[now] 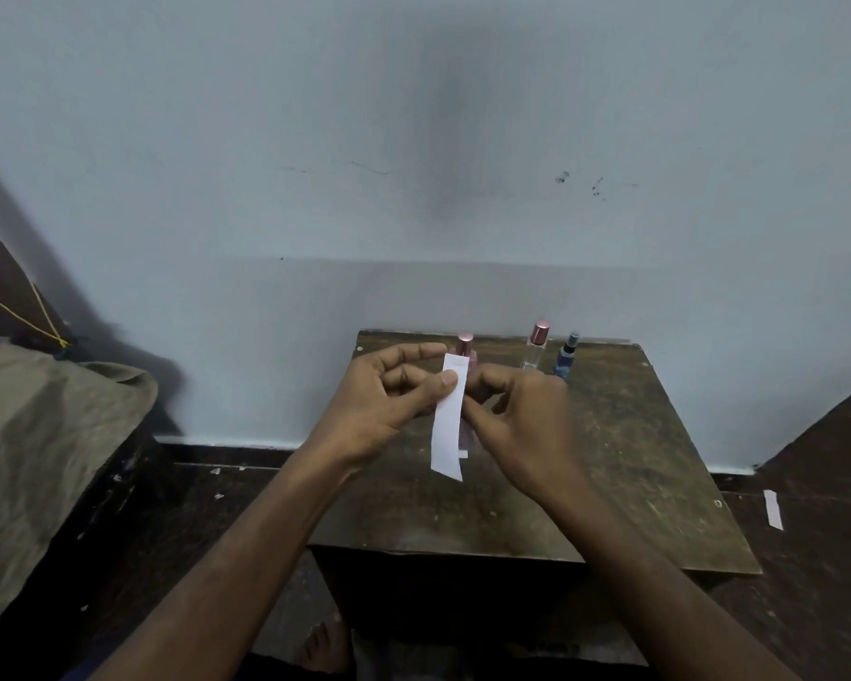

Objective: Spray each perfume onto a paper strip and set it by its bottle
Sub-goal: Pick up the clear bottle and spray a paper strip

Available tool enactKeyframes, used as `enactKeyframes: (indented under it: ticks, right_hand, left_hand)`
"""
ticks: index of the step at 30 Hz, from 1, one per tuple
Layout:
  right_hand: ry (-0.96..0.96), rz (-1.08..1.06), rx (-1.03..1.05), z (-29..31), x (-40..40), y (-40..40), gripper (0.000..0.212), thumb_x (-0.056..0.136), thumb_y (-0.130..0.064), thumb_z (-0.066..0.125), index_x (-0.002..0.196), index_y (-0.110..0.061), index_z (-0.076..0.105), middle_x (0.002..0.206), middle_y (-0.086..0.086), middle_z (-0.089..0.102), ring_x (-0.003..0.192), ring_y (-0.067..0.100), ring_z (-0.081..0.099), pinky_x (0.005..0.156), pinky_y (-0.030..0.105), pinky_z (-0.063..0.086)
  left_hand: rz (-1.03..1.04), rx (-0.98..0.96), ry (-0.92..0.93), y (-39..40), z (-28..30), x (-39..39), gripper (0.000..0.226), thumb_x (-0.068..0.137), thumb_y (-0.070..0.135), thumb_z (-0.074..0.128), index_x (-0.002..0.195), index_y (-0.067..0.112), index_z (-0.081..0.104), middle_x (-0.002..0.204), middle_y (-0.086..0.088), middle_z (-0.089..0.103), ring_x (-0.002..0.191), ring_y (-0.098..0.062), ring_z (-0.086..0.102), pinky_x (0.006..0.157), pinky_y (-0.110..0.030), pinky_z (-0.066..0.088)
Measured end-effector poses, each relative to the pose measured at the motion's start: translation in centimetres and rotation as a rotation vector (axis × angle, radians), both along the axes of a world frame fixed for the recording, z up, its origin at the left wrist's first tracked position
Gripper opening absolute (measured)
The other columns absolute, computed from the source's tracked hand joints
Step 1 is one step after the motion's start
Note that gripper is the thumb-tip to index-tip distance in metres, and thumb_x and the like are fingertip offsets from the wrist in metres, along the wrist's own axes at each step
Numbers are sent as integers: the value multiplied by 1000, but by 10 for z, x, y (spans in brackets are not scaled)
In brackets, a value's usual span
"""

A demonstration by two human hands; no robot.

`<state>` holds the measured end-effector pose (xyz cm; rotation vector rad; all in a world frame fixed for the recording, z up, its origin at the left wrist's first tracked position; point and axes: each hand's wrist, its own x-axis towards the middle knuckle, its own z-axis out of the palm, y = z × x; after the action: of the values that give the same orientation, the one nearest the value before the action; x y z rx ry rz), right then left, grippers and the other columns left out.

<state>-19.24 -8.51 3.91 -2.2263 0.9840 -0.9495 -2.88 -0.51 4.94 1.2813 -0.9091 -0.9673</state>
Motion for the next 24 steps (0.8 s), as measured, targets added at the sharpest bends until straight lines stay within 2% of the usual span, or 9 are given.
enactKeyframes:
  ticks: [4, 8, 10, 12, 15, 17, 19, 21, 24]
  right_hand:
    - [193, -233, 274, -6, -9, -27, 5, 93, -20, 81, 96, -17, 81, 84, -7, 75, 72, -1, 66, 81, 27, 62]
    - [-67, -165, 464, 0, -20, -29, 4, 91, -24, 83, 92, -23, 79, 80, -5, 79, 70, 6, 74, 65, 28, 58]
    - [-139, -71, 620, 1, -25, -26, 16, 92, -20, 81, 107, -22, 77, 89, -1, 82, 80, 13, 78, 61, 28, 53]
    - [-135, -8, 739, 1, -28, -26, 28, 95, -18, 79, 121, -23, 72, 98, 1, 83, 89, 19, 79, 58, 28, 50]
    - [-141, 26, 787, 6, -31, -28, 24, 99, -18, 73, 120, -28, 71, 94, 0, 83, 79, 13, 77, 59, 28, 47]
    - [-144, 18, 783, 8, -33, -30, 20, 99, -17, 73, 117, -26, 72, 93, -1, 83, 72, 8, 75, 59, 29, 46]
    - [-101, 8, 765, 7, -35, -35, 19, 97, -16, 75, 115, -23, 74, 95, -1, 83, 71, 6, 74, 59, 28, 48]
    - [-29, 1, 751, 4, -36, -40, 18, 94, -16, 78, 111, -21, 76, 101, 0, 81, 80, 10, 74, 60, 26, 50]
    - [85, -31, 713, -1, -34, -49, 26, 89, -21, 84, 114, -20, 77, 119, 1, 77, 103, 16, 71, 68, 25, 51]
  left_hand:
    - [-29, -25, 32, 5, 3, 0, 46, 82, 21, 82, 126, 14, 69, 83, -6, 80, 94, -20, 78, 91, -30, 62]
    - [30, 63, -93, 3, -2, 9, 33, 89, 22, 82, 120, 15, 75, 87, -9, 81, 97, -21, 80, 96, -39, 62]
    - [58, 159, -241, -1, -13, 16, 23, 92, 26, 81, 114, 19, 79, 91, -4, 82, 95, -18, 79, 94, -41, 63]
    - [88, 254, -400, -5, -22, 22, 18, 93, 31, 80, 108, 23, 80, 92, 3, 81, 92, -15, 77, 87, -36, 63]
    - [65, 360, -571, -16, -30, 27, 9, 95, 32, 78, 101, 25, 78, 87, 7, 78, 82, -9, 74, 67, -23, 59]
    - [32, 439, -691, -26, -33, 31, 6, 94, 32, 78, 96, 28, 74, 85, 9, 75, 76, -7, 72, 61, -20, 56]
    - [17, 514, -844, -33, -40, 36, 10, 93, 37, 79, 98, 32, 71, 87, 12, 70, 82, -7, 69, 73, -26, 57]
    - [20, 557, -926, -36, -47, 40, 14, 91, 43, 79, 101, 35, 73, 88, 14, 67, 90, -10, 67, 86, -34, 58]
    - [68, 564, -944, -35, -52, 41, 17, 88, 45, 82, 95, 33, 72, 85, 17, 67, 89, -8, 65, 84, -35, 58]
